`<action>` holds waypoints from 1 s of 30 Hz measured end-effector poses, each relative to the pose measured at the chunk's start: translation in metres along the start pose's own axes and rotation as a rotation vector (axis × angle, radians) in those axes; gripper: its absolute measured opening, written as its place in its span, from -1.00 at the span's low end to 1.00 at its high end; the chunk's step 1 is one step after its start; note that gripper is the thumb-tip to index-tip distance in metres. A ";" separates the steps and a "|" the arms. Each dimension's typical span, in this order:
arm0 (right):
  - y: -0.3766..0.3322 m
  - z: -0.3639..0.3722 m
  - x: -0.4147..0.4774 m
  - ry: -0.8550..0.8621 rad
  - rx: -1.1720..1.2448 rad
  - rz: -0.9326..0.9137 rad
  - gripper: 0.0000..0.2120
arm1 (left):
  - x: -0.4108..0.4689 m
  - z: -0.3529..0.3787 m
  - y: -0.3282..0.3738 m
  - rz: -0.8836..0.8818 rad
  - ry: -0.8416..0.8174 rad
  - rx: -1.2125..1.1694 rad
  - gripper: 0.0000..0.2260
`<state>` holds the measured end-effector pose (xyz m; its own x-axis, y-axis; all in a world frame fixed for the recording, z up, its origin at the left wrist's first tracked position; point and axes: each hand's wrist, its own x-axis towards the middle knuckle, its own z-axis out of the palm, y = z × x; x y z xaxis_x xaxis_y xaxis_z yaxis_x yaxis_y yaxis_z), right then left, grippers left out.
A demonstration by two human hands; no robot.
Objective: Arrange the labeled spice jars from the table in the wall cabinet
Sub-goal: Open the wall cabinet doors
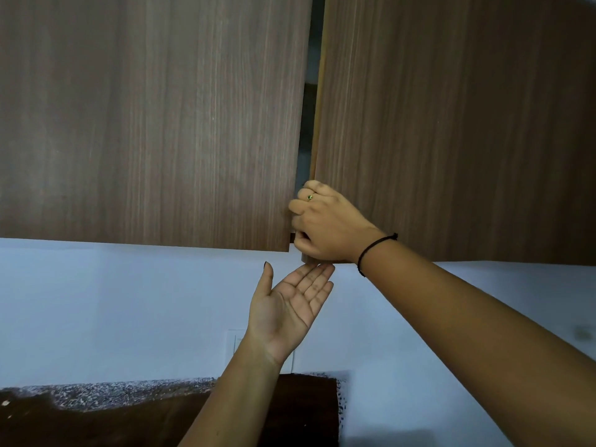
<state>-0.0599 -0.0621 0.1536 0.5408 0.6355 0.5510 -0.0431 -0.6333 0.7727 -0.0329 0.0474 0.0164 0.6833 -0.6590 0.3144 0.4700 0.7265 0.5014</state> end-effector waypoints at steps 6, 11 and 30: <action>0.000 -0.021 -0.009 0.007 0.005 0.005 -0.70 | -0.010 0.011 -0.004 -0.033 -0.036 -0.045 -0.31; -0.007 -0.032 -0.016 -0.029 -0.017 0.084 -0.67 | -0.022 0.019 -0.007 -0.060 -0.060 -0.085 -0.34; -0.002 -0.094 -0.059 -0.047 -0.073 0.104 -0.70 | -0.060 0.052 -0.027 -0.180 -0.188 -0.112 -0.28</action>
<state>-0.1701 -0.0566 0.1492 0.5686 0.5460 0.6153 -0.1611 -0.6596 0.7341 -0.1163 0.0569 0.0260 0.4720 -0.7965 0.3778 0.6404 0.6043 0.4740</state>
